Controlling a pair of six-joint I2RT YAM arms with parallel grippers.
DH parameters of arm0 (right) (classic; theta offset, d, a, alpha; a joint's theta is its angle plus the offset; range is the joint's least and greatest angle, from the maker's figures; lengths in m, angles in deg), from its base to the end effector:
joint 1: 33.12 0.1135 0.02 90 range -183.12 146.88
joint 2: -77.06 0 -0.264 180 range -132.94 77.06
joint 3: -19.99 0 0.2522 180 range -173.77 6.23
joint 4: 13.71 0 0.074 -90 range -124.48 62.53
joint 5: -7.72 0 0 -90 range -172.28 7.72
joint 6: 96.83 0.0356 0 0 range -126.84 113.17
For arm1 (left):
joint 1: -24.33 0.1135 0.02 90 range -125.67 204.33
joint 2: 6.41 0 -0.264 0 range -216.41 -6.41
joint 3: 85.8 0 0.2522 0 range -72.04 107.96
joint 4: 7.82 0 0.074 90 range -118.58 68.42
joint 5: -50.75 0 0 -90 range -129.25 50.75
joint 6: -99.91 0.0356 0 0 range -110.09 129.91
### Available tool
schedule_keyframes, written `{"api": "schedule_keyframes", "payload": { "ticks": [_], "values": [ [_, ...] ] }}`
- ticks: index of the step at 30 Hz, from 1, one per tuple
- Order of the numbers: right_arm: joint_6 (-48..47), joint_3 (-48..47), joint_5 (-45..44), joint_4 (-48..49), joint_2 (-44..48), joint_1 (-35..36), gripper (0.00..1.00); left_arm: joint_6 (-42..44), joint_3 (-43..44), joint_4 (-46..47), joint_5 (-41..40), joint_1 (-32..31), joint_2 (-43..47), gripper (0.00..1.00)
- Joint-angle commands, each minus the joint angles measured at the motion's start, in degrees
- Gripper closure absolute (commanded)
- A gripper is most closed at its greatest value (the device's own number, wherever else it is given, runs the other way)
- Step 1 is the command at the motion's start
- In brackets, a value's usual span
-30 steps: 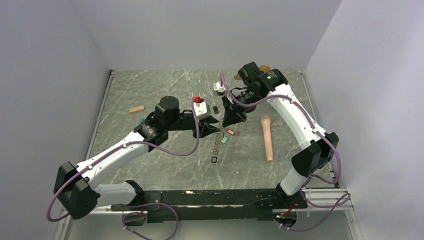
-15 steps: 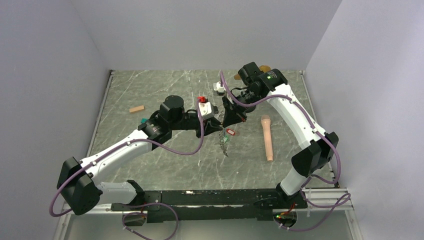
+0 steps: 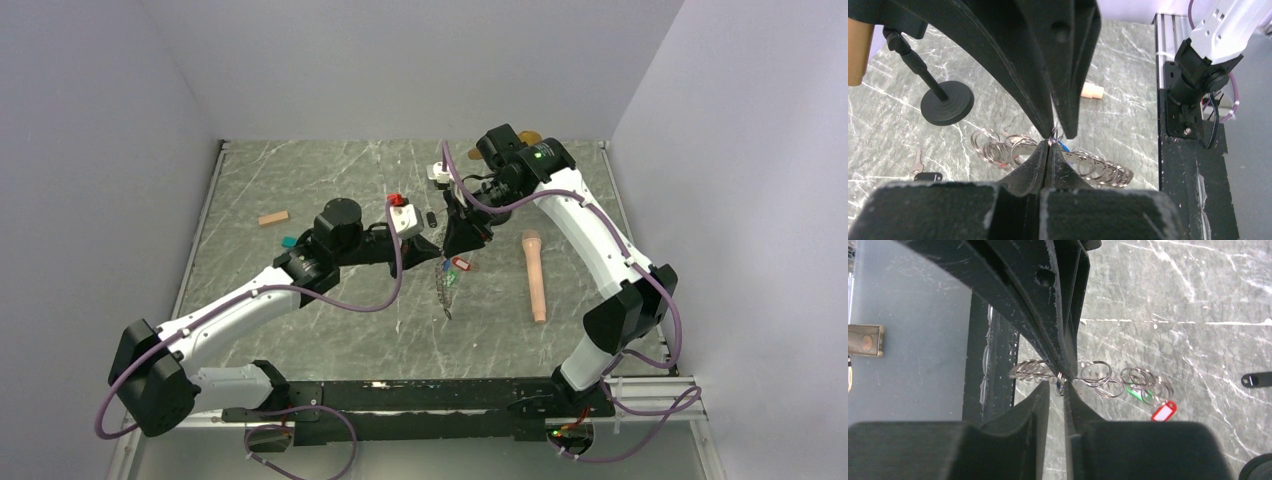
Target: Put the keys on the keyring
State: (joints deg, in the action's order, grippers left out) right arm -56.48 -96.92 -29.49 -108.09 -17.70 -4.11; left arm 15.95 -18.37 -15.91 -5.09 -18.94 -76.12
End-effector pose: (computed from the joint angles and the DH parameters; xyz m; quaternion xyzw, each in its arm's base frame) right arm 0.2527 0.1725 0.3807 -0.6140 0.6410 0.4073 0.2148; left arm 0.1918 -0.2080 0.3325 0.4772 0.5889 -0.4092 0.5080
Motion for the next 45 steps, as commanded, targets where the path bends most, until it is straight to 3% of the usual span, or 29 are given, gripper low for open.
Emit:
{"api": "schedule_keyframes", "payload": {
  "ticks": [1,15,27,45],
  "values": [
    [2.48,1.53,4.05,5.19,3.02,-0.14,0.7,-9.13,-3.73,12.82,-1.84,0.77,4.15,1.0],
    [6.4,6.76,5.31,11.59,6.24,-0.54,0.67,-26.37,-14.05,34.56,-11.36,1.55,7.16,1.0],
    [9.68,9.76,6.16,17.83,8.6,-1.86,0.66,-38.57,-21.09,55.87,-18.83,1.59,3.87,1.0],
    [17.17,12.88,4.27,30.21,11.45,-3.3,0.58,-40.77,-20.59,59.98,-17.22,1.46,0.73,1.0]
  ]
}}
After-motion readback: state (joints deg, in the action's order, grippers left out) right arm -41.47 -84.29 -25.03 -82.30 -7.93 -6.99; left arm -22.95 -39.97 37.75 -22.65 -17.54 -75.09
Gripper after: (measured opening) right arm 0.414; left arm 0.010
